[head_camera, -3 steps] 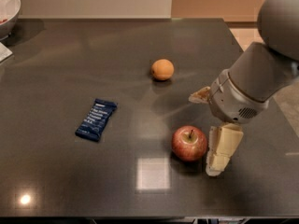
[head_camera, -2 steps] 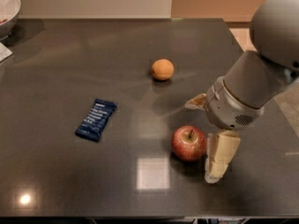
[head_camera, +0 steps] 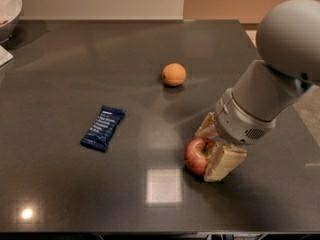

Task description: Move apple near rxbar blueberry

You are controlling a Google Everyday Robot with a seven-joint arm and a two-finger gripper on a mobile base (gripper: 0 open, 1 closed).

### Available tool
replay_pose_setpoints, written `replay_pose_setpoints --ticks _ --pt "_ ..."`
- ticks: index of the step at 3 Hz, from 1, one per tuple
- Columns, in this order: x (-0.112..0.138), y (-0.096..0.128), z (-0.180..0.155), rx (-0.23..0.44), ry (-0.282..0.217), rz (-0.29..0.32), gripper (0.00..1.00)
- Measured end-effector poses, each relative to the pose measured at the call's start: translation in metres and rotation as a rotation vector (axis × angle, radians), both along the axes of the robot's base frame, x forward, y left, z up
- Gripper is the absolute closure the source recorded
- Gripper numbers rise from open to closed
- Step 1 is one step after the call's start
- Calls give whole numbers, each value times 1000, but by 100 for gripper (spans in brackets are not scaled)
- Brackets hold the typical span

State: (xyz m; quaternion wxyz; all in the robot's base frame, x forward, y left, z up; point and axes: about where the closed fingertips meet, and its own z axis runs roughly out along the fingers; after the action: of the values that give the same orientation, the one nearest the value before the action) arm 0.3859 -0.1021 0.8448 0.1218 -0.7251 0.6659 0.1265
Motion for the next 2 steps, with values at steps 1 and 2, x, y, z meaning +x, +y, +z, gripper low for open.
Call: replay_pose_setpoints --ticks 1,2 --pt "8 1 -1 -15 7 -6 65" --pt "38 12 7 -30 6 -18 88"
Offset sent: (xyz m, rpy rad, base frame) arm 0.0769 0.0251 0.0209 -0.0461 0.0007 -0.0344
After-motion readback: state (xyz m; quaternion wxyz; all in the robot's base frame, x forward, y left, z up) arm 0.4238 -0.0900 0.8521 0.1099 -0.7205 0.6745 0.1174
